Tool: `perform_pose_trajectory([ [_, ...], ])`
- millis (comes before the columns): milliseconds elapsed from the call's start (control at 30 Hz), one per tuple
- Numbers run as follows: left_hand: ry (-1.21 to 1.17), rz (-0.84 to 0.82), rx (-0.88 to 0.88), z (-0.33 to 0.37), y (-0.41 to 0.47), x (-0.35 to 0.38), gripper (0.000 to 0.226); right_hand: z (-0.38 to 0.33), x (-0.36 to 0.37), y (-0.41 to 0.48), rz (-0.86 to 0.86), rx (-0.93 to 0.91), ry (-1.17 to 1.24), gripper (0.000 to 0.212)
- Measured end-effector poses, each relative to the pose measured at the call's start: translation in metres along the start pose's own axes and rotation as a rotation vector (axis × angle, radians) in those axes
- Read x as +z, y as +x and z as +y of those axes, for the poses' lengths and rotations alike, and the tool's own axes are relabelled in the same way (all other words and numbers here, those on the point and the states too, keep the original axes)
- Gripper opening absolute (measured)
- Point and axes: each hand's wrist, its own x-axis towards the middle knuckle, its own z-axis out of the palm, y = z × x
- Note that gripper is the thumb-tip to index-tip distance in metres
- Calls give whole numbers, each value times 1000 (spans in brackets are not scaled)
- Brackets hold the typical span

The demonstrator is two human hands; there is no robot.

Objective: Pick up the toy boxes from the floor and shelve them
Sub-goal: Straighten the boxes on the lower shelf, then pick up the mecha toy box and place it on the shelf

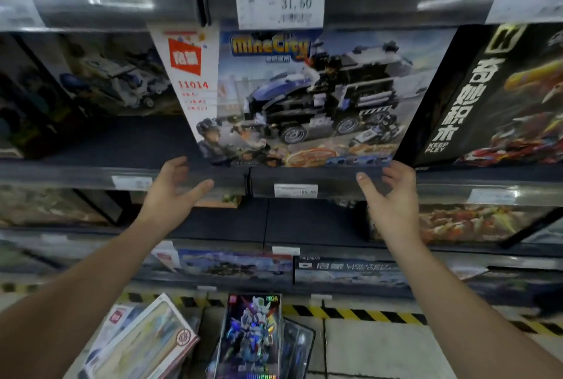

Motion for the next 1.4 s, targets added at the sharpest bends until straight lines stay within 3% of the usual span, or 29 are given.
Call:
perform_pose_trajectory([
  [167, 73, -39, -39, -43, -36, 17, 75, 35, 36, -50, -169, 30, 13, 46],
  [367, 115, -118, -302, -136, -76, 42, 64, 121, 93, -116, -455, 165, -145, 43],
  [567, 191, -156, -533, -252, -104, 77, 35, 225, 151, -168, -689, 361, -340, 36],
  [733, 233, -271, -676, -371, -111, 117, 59, 322, 210, -213, -744, 490, -468, 40],
  [900, 156, -418, -691, -511, -116, 176, 60, 431, 263, -254, -813, 610, -556, 31],
  [1000, 207, -446, -706, -612, -119, 220, 89, 495, 289, -268, -845, 665, -584, 28],
  [1067, 222, -443, -708, -622, -113, 240, 100, 530, 304, -273, -851, 728, -566, 36],
  [1200, 262, -488, -771, -666, -98, 281, 88, 588, 330, -273, -805, 801, -480, 74],
  [1333, 176, -475, -824, -704, -81, 312, 98, 629, 356, -270, -739, 860, -393, 89],
  [1400, 124, -489, -839, -715, -71, 324, 105, 639, 367, -268, -716, 908, -328, 84],
])
